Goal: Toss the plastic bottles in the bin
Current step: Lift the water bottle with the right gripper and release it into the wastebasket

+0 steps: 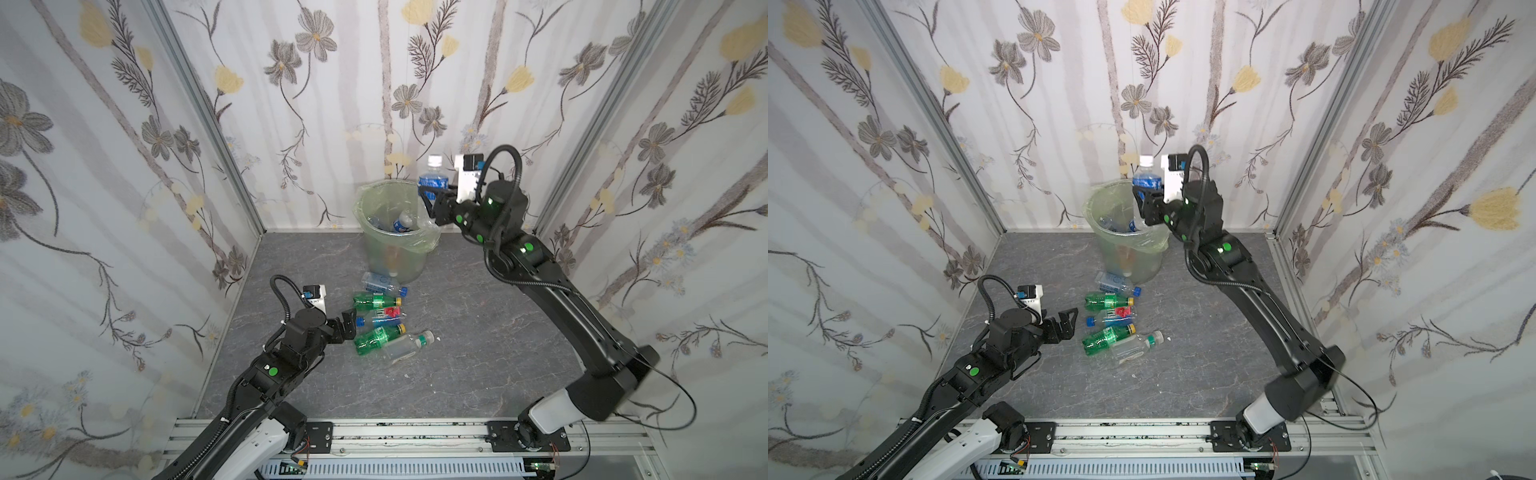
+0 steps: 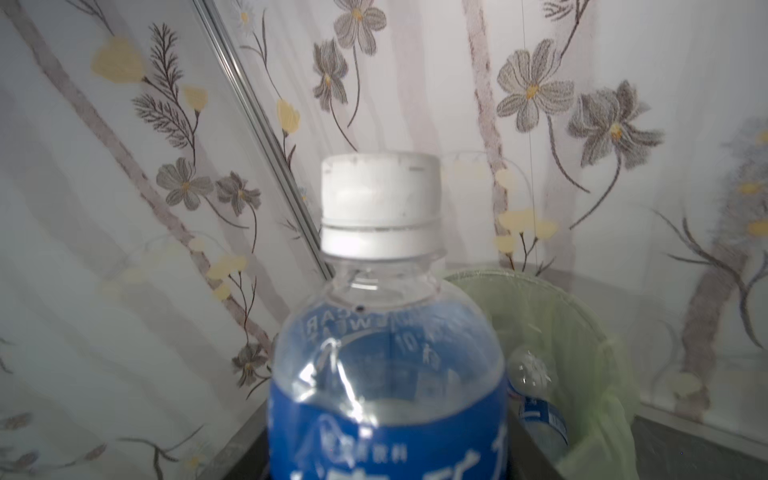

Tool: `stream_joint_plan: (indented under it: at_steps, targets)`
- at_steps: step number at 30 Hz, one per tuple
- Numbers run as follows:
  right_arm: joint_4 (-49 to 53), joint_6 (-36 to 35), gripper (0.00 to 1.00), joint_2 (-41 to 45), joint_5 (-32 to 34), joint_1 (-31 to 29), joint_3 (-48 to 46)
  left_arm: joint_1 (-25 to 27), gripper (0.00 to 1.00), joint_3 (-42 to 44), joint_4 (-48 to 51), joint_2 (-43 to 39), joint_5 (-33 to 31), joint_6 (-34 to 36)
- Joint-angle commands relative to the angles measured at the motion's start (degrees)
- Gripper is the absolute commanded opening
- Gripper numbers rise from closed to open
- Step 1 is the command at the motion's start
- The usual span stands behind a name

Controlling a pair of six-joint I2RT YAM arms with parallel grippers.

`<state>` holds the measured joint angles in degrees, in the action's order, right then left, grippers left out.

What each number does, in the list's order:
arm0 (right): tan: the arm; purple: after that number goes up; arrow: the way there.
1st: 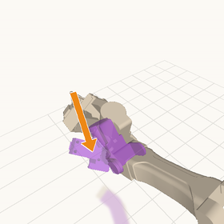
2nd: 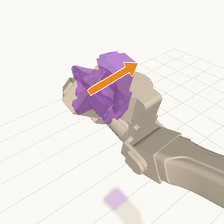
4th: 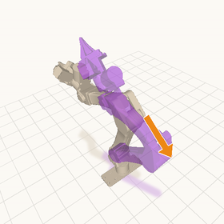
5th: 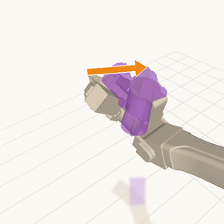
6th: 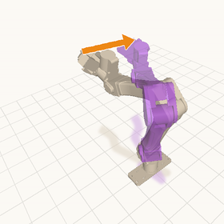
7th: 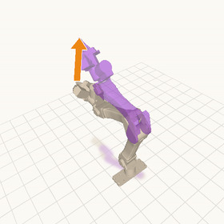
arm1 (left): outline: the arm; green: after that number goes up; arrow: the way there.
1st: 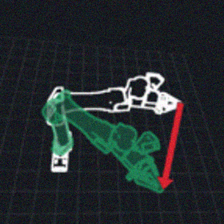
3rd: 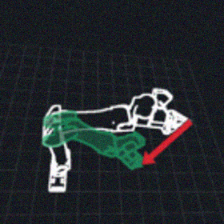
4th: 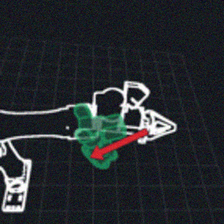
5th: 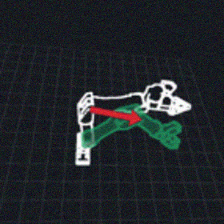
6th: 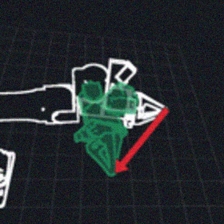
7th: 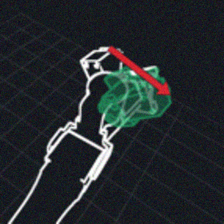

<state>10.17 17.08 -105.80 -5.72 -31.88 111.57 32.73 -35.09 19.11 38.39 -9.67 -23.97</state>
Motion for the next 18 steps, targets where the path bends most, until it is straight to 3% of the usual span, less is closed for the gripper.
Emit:
stream_joint_plan:
  at_steps: [1,5,14,18]
  targets:
    - [16.9,0.8,0.88,-11.8,-3.3,0.9,15.6,-0.1,1.00,-0.2,-1.4,-0.6,0.2,-2.1]
    - [18.0,1.1,0.94,-12.4,-3.3,0.7,15.2,-0.1,1.00,-0.4,-1.3,-1.6,1.0,-2.8]
    - [9.4,-2.6,0.95,3.2,-5.1,0.7,-7.7,-0.1,1.00,-0.7,-1.1,0.9,5.0,0.3]
    - [8.5,-8.8,0.94,10.8,-8.0,0.0,-19.9,-0.2,1.00,-0.8,-1.1,1.5,4.9,0.6]
